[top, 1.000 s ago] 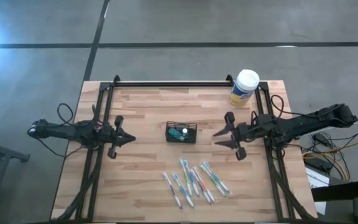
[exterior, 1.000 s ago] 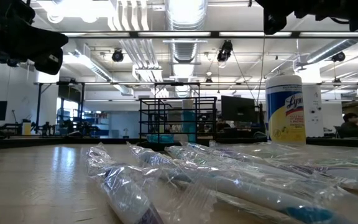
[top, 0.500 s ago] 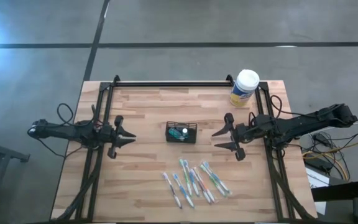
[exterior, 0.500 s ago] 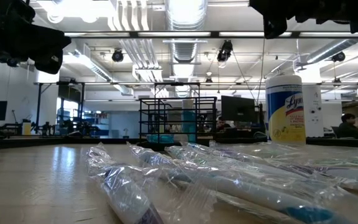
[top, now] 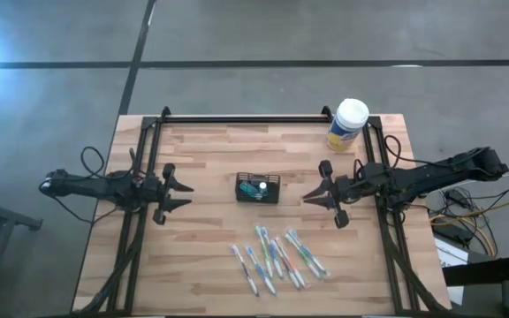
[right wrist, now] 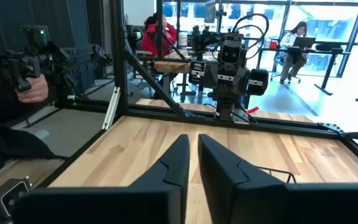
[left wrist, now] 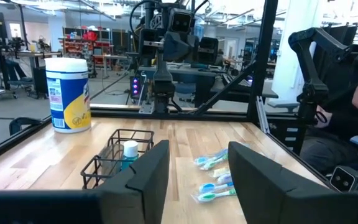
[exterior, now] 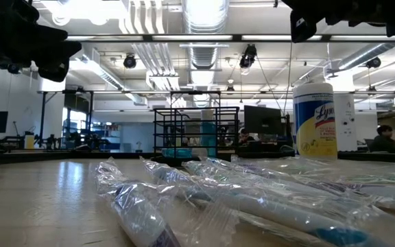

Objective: Pick & Place toothbrushing station
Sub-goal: Put the right blue toothbrush into the black wire organizer

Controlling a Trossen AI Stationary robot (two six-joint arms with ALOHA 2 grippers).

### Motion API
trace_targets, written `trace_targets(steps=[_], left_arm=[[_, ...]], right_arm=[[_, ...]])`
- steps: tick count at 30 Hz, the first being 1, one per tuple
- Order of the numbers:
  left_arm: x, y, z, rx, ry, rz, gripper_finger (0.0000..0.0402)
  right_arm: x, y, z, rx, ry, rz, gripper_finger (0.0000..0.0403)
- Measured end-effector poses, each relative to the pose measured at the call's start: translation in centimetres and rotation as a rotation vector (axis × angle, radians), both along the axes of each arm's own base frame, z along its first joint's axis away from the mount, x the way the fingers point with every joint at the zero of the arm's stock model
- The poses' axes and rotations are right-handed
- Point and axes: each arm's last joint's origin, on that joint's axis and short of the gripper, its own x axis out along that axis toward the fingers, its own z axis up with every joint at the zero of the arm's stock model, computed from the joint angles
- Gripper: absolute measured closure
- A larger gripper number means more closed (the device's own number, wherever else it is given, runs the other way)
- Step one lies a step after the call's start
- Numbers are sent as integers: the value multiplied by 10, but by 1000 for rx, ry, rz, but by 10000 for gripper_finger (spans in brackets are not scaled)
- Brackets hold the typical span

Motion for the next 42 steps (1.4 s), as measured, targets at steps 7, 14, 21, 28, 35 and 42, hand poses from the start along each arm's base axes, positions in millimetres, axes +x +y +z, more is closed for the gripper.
trace_targets(steps=[7, 14, 21, 28, 35, 42], left_arm=[[0, 0, 0, 0, 0, -1, 250], [0, 0, 0, 1, 0, -5, 287], [-1, -2, 8, -8, -81, -83, 326], [-1, -2, 8, -8, -84, -76, 341], [-1, 1, 9, 31, -71, 31, 377], [-8, 3, 31, 78, -27, 48, 396]], right_arm=[[0, 0, 0, 0, 0, 0, 382], [0, 0, 0, 1, -3, 11, 365], [-1, 2, 4, 8, -39, 57, 314], [-1, 2, 4, 24, -32, 82, 294], [-2, 2, 7, -23, -63, 28, 316], [-24, -1, 22, -77, -137, -4, 383]])
